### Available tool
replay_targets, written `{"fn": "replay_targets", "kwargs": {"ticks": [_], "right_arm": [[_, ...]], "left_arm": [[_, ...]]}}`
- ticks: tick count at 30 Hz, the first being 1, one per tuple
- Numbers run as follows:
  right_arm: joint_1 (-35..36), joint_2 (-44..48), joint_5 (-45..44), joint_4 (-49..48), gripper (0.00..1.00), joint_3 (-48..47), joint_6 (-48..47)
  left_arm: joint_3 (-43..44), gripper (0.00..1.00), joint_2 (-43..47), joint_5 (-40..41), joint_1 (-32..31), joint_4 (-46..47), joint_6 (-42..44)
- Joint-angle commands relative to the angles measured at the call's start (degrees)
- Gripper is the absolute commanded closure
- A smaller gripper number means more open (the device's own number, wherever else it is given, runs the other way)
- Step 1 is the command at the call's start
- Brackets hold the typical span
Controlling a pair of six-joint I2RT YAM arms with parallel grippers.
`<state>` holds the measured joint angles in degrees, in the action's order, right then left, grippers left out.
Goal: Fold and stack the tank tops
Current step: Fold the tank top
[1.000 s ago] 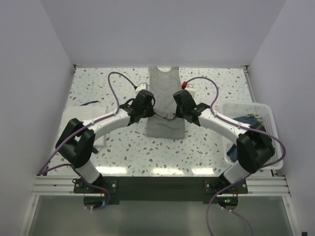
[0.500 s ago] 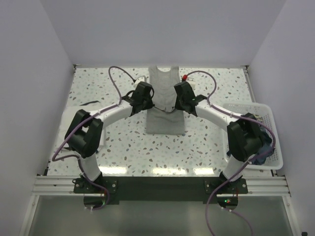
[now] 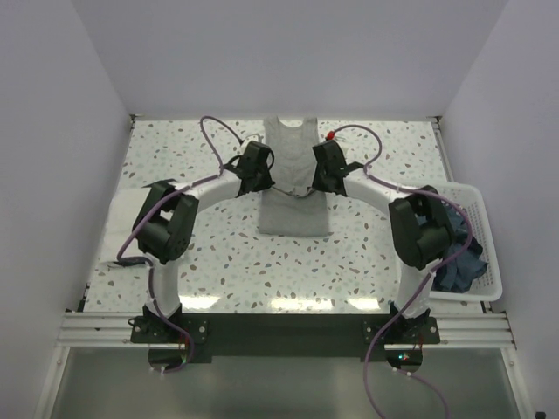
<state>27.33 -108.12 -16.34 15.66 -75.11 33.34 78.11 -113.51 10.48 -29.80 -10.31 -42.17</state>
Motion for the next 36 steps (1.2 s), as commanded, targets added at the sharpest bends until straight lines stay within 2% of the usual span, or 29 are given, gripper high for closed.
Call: {"fn": "replay_targets", "kwargs": {"ticks": [1,3,6,10,16,17,20,21,24,26,30,32,36], "right_arm": [[-1.0,-1.0,1.7,-2.7,0.96,-3.1,-0.7],[-1.4,-1.4,2.0,-2.4,0.94,-3.8,-0.6],[-1.9,-2.0,2.3,-2.2,0.86,-4.7,-0.9],[-2.5,-3.2,2.6,-1.1,0.71,-6.6,-1.2],[-3.7,-4.2,3.0,0.7,0.68,-9.5,-1.3],[-3.7,-4.3,3.1,0.6,0.67,-9.8,-1.4],[-4.0,-4.7,3.4,0.8,0.61,-10.9,-1.7],[-4.0,-5.0,3.8,0.9,0.61,-11.2,-1.7],[-4.0,-4.3,4.5,1.0,0.61,-11.5,-2.3],[-4.0,-3.2,4.6,0.6,0.61,-10.4,-2.9],[-3.5,1.3,5.4,-0.8,0.64,-5.0,-3.8],[-2.7,4.2,5.6,-1.9,0.71,-0.9,-4.3],[-0.7,6.3,5.6,-3.2,0.83,3.4,-5.3]], "left_arm": [[2.3,0.93,-0.5,-1.1,0.9,3.5,1.7],[2.8,0.92,-0.8,-1.2,1.0,4.1,2.1],[4.1,0.9,-1.5,-1.6,1.5,4.2,2.4],[5.1,0.87,-2.7,-2.5,1.9,4.4,2.4],[6.8,0.87,-4.3,-2.8,2.6,4.1,2.4],[6.8,0.86,-4.2,-3.1,2.6,4.2,2.4],[7.8,0.71,-4.8,-3.0,2.9,3.6,2.7],[7.7,0.62,-4.7,-3.2,3.2,4.0,2.6],[7.2,0.5,-3.7,-3.4,3.7,4.9,2.8],[6.9,0.49,-2.2,-3.7,4.0,5.2,2.9],[3.7,0.49,1.2,-3.9,4.0,6.6,2.6],[2.1,0.51,3.1,-5.1,4.0,7.4,2.1],[-3.8,0.65,6.1,-6.9,2.6,9.1,1.0]]}}
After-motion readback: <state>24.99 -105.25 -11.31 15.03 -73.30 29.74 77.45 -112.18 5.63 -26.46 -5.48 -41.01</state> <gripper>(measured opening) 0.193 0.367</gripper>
